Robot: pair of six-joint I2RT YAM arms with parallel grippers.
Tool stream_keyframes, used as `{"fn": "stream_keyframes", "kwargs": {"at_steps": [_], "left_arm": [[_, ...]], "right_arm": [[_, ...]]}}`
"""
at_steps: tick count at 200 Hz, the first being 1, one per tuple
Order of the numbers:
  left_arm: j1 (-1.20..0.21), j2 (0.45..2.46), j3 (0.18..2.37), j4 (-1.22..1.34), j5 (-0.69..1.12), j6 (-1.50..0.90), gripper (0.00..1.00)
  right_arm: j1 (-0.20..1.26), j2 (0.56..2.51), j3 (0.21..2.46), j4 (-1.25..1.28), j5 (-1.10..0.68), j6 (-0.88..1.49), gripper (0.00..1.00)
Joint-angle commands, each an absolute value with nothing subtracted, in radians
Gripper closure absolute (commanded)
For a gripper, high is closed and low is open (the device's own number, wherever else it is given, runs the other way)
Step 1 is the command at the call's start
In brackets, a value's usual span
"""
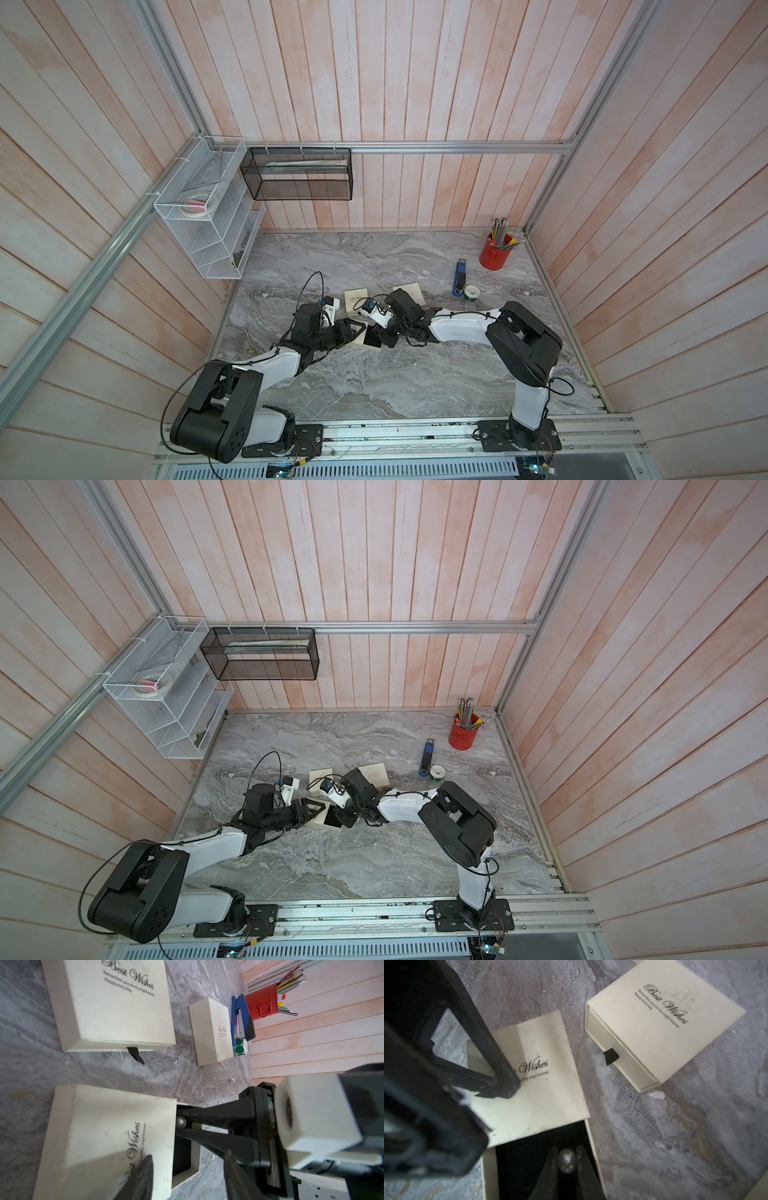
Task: Place the earrings into the drawer-style jewelry box
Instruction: Insert the earring into the inner lining.
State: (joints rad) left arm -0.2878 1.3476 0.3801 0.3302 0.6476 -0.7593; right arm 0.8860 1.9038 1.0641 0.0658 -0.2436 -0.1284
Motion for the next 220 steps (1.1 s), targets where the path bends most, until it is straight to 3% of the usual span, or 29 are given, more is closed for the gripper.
{"fn": "stream_keyframes", "kwargs": {"at_steps": [1, 126, 220], "left_arm": [[-0.282, 1.356, 0.369, 0.331, 0.644, -0.739, 0.44], [-0.282, 1.349, 0.371, 0.336, 0.647, -0.739, 0.44], [-0.282, 1.304, 0.422, 0.282, 0.644, -0.719, 0.42]], "right_arm": [[0.891, 1.931, 1.075, -0.011, -0.229, -0.13, 0.95], [0.891, 1.903, 1.131, -0.006, -0.244, -0.098, 0.68], [0.852, 1.718, 1.025, 0.109, -0.219, 0.036, 0.64]]}}
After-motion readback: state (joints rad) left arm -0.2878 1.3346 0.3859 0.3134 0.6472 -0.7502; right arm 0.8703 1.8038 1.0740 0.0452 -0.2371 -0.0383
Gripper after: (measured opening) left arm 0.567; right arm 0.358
